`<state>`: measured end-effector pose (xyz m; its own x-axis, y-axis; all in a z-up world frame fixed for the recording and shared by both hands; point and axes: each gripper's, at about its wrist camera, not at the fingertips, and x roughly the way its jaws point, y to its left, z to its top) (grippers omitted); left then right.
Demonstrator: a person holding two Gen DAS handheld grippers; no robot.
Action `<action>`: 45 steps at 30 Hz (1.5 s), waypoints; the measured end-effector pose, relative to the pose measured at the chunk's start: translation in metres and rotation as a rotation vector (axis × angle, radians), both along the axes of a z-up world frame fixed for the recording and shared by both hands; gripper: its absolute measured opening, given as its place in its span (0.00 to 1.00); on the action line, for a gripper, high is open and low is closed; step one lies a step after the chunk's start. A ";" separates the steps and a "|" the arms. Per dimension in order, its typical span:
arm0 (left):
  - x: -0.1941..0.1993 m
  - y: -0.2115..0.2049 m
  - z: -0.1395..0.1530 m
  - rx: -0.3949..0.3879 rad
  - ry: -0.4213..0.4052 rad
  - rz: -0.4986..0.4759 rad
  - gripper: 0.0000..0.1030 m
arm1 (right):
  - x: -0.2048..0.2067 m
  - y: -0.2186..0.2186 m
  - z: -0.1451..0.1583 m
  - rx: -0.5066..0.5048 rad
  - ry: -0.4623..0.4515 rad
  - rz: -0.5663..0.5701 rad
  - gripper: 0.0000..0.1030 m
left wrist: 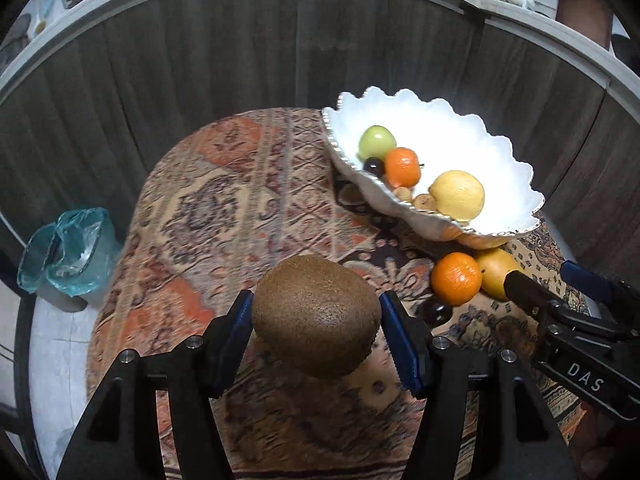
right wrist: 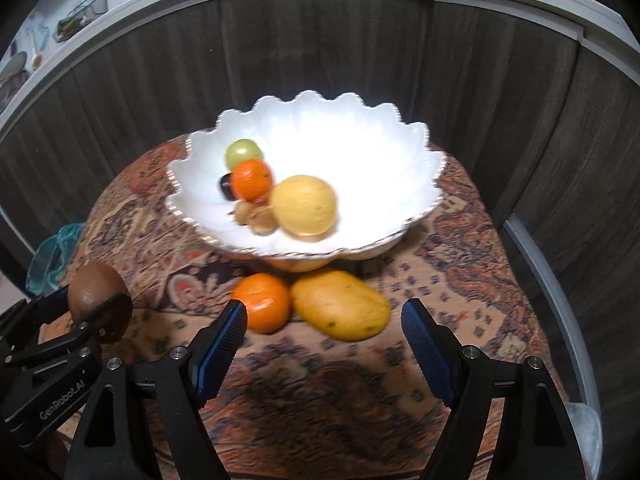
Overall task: Organize fruits
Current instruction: 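Close the right tool on the dark plum while the left tool holds the kiwi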
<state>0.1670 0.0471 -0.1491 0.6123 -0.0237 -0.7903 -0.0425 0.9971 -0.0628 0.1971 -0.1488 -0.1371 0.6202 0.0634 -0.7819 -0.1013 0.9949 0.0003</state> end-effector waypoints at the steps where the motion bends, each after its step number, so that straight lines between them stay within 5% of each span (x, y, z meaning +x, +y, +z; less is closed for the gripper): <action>1: -0.003 0.004 0.000 -0.002 -0.002 0.007 0.60 | -0.002 0.005 -0.001 0.001 0.003 0.009 0.78; 12: -0.013 0.040 -0.003 -0.030 -0.003 0.081 0.60 | -0.010 0.046 -0.025 0.008 0.054 0.081 0.76; 20: -0.011 0.047 -0.008 -0.051 0.007 0.101 0.60 | 0.001 0.057 -0.044 0.025 0.106 0.077 0.50; 31: -0.009 0.053 -0.012 -0.057 0.016 0.117 0.60 | 0.010 0.067 -0.058 0.048 0.139 0.045 0.45; 36: -0.009 0.053 -0.013 -0.055 0.018 0.115 0.60 | 0.014 0.067 -0.065 0.052 0.154 0.041 0.28; 45: -0.009 0.052 -0.010 -0.056 0.013 0.114 0.60 | 0.010 0.068 -0.060 0.068 0.143 0.067 0.28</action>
